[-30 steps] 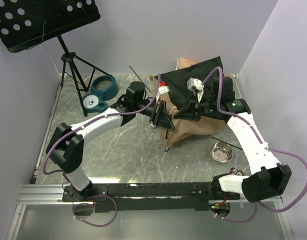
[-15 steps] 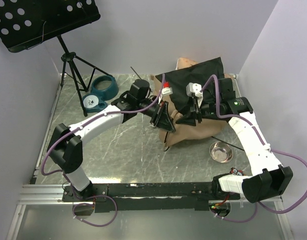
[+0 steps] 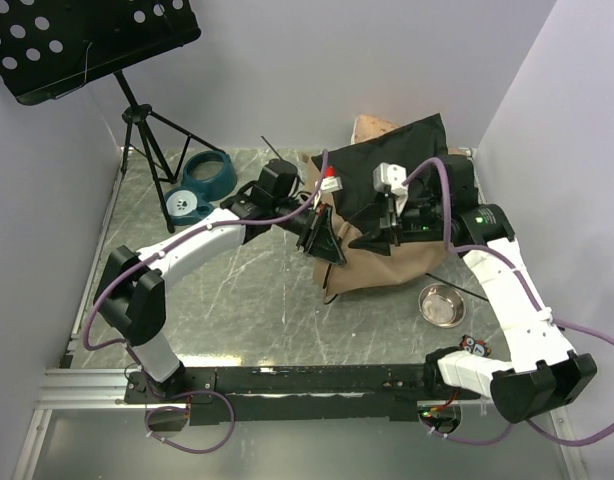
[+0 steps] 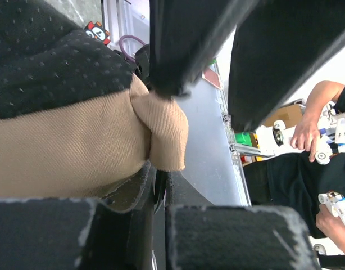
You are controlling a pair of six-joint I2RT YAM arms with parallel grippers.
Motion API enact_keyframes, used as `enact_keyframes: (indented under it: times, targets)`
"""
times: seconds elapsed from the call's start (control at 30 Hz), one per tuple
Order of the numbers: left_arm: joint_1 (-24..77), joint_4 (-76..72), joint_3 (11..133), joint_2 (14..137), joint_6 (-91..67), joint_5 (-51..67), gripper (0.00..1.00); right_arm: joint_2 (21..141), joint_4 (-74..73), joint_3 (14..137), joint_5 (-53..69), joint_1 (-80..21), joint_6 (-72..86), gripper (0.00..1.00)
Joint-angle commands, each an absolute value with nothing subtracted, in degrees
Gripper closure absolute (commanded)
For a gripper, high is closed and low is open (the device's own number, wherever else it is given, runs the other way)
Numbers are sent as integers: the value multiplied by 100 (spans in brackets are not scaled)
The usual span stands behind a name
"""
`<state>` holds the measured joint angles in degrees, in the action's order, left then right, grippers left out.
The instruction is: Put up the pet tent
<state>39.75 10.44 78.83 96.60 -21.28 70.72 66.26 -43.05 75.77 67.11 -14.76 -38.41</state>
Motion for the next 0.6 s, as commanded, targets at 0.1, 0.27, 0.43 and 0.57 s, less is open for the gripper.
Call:
enact_keyframes:
  times: [0.1, 0.27, 0.43, 0.57]
  targets:
    - [3937, 1722, 7858, 9879, -2320, 6812, 99, 6680, -3991, 7506, 6241, -1775, -3780, 34]
    - [3929, 1600, 7708, 9853, -2364, 6864, 99, 6636, -3877, 7479, 6319, -1784, -3552, 29]
    - [3929, 1591, 7699, 9861, -2390, 6890, 99, 6749, -3884, 7637, 6425, -1521, -3357, 27]
    - [3911, 1477, 7691, 9870, -2540, 6908, 99, 6820, -4157, 7638, 6338, -1730, -3813, 32]
